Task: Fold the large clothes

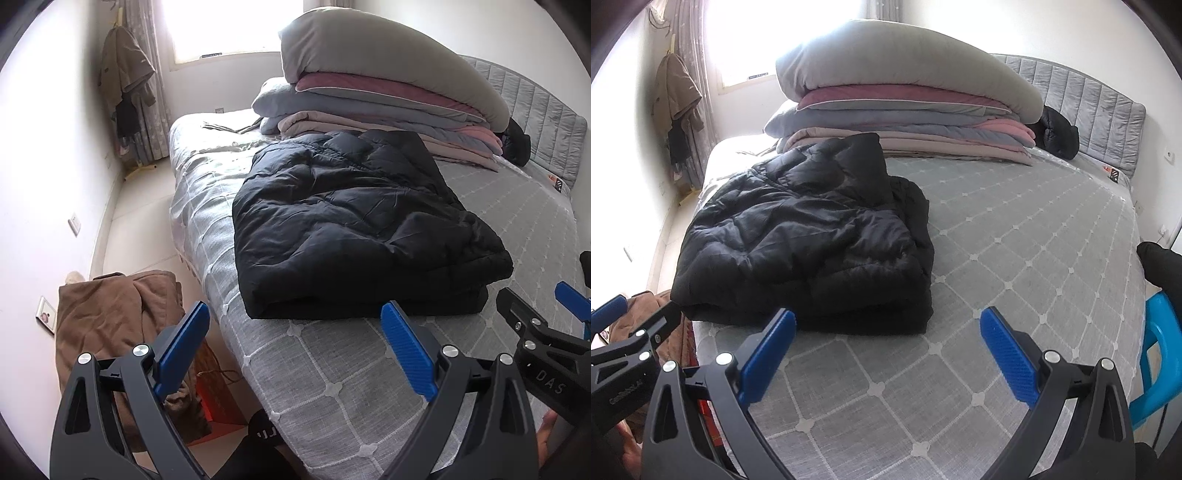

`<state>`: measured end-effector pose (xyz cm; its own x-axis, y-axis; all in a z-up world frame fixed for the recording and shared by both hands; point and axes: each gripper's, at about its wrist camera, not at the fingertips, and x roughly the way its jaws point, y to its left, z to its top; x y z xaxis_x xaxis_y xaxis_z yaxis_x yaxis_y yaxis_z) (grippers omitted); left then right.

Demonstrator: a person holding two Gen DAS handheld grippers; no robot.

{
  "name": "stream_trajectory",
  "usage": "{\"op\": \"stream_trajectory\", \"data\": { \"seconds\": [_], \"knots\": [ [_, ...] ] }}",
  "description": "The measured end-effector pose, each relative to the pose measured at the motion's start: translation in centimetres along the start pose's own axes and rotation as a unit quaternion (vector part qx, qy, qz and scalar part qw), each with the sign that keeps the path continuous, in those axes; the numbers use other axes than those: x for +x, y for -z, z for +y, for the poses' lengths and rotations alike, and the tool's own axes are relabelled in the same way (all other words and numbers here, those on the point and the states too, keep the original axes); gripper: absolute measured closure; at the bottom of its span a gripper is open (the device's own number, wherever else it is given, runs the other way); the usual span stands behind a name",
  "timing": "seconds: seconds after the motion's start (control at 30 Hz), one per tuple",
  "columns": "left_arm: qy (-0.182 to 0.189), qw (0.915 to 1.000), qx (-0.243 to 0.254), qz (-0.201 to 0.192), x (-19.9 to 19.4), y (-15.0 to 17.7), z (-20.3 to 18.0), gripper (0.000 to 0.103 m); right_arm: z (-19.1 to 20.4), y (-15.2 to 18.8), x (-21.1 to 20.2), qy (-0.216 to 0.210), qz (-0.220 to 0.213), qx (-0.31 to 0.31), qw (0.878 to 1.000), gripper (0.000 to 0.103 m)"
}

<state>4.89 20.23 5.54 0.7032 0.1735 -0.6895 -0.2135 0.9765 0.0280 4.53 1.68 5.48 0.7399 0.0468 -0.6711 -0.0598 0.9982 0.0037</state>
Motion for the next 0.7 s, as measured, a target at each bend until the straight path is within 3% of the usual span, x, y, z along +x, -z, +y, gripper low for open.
{"op": "stream_trajectory", "data": {
  "seconds": [0.7],
  "knots": [
    [0.004, 1.0, 0.002, -0.002, -0.27, -0.08, -0.18, 0.012, 0.81, 0.3, 0.42, -0.002, 0.008, -0.006, 1.0, 0.006]
  ]
}}
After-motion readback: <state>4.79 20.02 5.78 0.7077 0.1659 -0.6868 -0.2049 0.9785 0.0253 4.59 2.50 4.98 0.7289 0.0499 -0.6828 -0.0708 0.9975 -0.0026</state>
